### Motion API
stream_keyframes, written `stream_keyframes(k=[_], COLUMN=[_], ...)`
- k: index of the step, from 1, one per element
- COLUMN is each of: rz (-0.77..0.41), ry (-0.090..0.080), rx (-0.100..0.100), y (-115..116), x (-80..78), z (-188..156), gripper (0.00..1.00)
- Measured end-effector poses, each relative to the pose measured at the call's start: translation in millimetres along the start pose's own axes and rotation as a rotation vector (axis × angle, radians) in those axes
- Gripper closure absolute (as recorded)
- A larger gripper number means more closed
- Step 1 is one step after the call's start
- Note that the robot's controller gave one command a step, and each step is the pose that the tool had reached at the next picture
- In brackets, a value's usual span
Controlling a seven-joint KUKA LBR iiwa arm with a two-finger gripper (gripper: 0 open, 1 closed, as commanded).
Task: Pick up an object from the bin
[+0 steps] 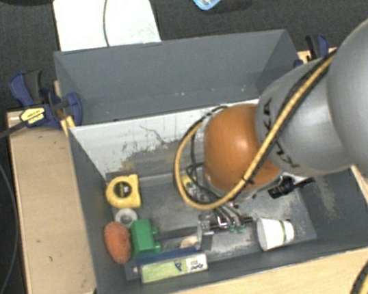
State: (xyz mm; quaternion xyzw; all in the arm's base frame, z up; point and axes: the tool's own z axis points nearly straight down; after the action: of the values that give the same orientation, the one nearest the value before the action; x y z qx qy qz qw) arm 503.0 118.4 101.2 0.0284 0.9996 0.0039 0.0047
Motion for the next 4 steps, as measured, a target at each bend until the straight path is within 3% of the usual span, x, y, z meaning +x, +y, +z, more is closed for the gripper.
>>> stream_keyframes(k=[1, 2, 3, 4], rz=[-0.006, -0.01, -0.009, -0.016], ry=[-0.006, -0.009, -0.009, -0.007], rx=[0.001, -0.005, -0.006, -0.005], y=[-57, -27, -27, -35], x=[-3.7, -2.5, -2.5, -28.6], z=[26, 31, 31, -54], gripper=[0.0, 1.0, 1.0, 1.0])
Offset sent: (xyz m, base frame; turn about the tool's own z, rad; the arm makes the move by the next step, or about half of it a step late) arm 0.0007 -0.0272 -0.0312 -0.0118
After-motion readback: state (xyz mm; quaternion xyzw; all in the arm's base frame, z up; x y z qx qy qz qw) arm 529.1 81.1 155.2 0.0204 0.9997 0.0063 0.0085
